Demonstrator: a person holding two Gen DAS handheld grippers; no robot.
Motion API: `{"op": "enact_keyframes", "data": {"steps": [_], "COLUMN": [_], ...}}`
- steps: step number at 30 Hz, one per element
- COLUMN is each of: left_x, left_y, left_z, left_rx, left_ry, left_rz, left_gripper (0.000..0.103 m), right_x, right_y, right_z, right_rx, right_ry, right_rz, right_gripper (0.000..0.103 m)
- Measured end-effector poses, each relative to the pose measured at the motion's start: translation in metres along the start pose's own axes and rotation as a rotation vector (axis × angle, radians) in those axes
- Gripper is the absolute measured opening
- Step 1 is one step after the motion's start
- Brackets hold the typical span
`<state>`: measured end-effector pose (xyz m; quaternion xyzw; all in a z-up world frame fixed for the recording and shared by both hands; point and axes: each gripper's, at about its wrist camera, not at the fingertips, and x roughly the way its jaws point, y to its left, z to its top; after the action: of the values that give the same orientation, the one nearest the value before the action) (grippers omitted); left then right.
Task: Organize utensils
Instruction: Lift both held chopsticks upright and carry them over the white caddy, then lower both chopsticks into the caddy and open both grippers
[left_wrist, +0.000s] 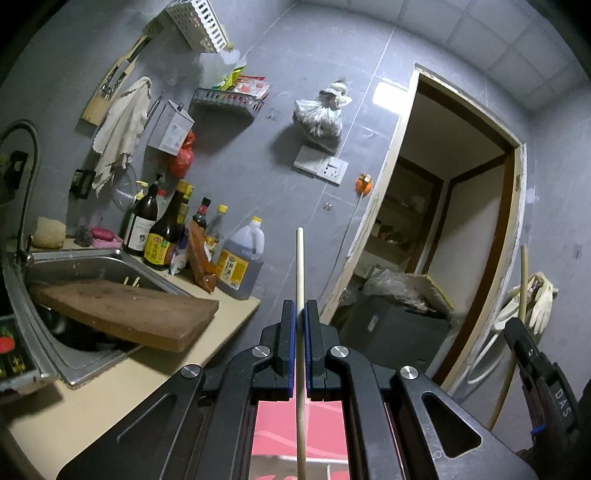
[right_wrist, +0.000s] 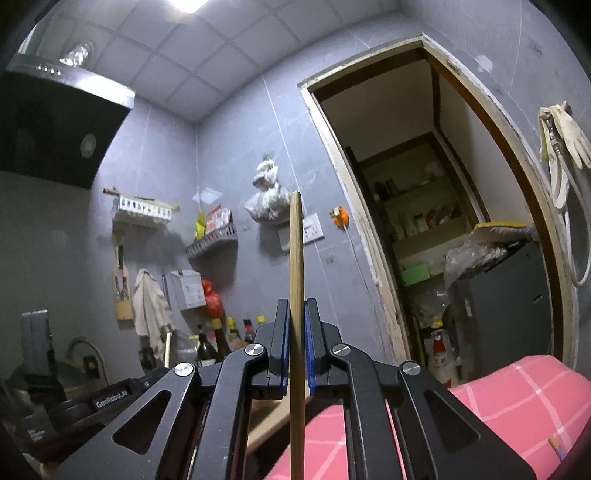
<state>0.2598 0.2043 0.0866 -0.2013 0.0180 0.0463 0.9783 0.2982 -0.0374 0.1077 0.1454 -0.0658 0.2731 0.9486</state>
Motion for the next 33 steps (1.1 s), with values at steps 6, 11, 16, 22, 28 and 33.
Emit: {"op": "enact_keyframes", "data": {"steps": [6, 11, 16, 22, 28, 33], "left_x": [-0.003, -0.006, -0.008, -0.007, -0.012, -0.018], "left_y": [-0.008, -0.012, -0.018, -0.022, -0.023, -0.024], "left_z": [-0.020, -0.035, -0.045, -0.055, -0.057, -0.053], "left_rx": [0.046, 0.086, 0.132, 0.149, 0.138, 0.122], "left_ry": [0.025, 0.069, 0.128, 0.195, 0.232, 0.247], "left_rz": [0.002, -0.017, -0.050, -0.060, -0.075, -0.079], "left_gripper": [0.002, 0.002, 0.002, 0.002, 0.004, 0.006], "right_x": [0.001, -0.003, -0.009, -0.014, -0.017, -0.020], "right_y": [-0.002, -0.003, -0.004, -0.005, -0.005, -0.008], "right_z": [-0.014, -0.023, -0.031, -0.038, -0.040, -0.039], "right_rx": [-0.013, -0.010, -0.004, 0.001, -0.017, -0.022], "right_ry": [0.068, 0.153, 0.238, 0.304, 0.352, 0.374], "right_rz": [-0.009, -0.019, -0.027, -0.020, -0.016, -0.018], "right_gripper": [0.005, 0.005, 0.006, 0.006, 0.007, 0.019]}}
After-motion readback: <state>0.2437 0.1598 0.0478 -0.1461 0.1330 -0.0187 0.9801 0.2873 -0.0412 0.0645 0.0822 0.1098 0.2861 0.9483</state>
